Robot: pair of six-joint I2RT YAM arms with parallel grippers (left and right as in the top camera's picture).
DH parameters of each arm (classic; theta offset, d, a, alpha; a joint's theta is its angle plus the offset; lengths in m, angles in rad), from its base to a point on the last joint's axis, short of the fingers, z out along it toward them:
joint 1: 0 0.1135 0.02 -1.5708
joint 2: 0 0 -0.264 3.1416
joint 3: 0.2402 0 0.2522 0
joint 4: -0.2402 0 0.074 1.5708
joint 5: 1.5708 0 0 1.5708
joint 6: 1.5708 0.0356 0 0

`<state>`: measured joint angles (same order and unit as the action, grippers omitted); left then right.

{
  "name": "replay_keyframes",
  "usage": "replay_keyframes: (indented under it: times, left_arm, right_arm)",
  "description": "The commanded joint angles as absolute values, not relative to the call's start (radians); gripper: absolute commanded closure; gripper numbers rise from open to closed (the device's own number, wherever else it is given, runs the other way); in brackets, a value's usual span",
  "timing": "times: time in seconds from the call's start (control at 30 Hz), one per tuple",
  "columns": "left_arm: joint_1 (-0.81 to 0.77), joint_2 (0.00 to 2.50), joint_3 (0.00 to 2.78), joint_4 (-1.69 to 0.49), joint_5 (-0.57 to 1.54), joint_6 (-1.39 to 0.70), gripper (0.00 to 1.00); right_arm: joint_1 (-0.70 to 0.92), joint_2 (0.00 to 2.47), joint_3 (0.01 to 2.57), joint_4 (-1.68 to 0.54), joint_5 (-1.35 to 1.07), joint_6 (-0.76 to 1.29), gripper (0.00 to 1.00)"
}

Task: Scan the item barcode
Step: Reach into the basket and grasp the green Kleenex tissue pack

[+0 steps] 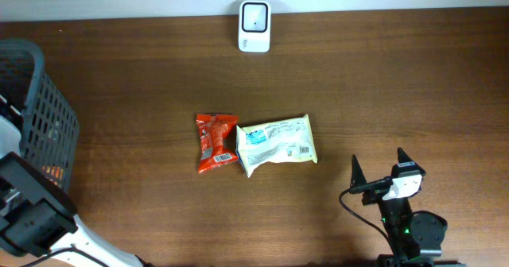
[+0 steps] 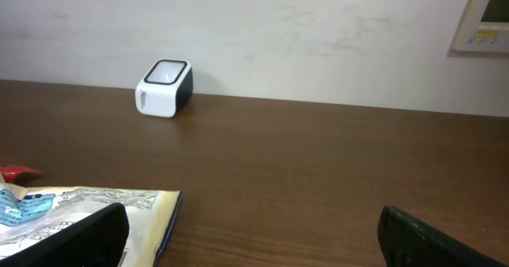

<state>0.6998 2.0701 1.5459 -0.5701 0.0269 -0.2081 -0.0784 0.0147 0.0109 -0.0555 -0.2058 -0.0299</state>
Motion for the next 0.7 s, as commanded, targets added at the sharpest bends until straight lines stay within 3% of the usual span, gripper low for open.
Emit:
replay_keyframes:
  times: [0.0,0.23,0.4,0.5,0.57,0.67]
  left_arm:
    - [0.701,2.082,1.541,-0.548,0.038,-0.229,0.18]
    - [0.7,2.17,1.54,-0.542,0.038,-0.261,0.19]
    - [0.703,2.18,1.541,-0.532,0.038,-0.261,0.45]
    - [0.703,2.18,1.542,-0.532,0.038,-0.261,0.76]
    - [0.703,2.18,1.55,-0.535,0.038,-0.261,0.91]
    - [0.704,2.16,1.587,-0.566,0.038,-0.258,0.97]
  right_arm:
    - [-0.072,0.006,0.006,-0.061,-0.198,-0.025,0.01]
    - [-0.072,0.006,0.006,-0.061,-0.198,-0.025,0.01]
    - [-0.072,0.006,0.006,-0.061,-0.198,-0.025,0.01]
    - [-0.072,0.006,0.006,-0.061,-0.198,-0.025,0.01]
    - [-0.072,0.006,0.006,-0.061,-0.198,-0.025,0.01]
    - [-0.072,0.006,0.006,-0.061,-0.198,-0.025,0.01]
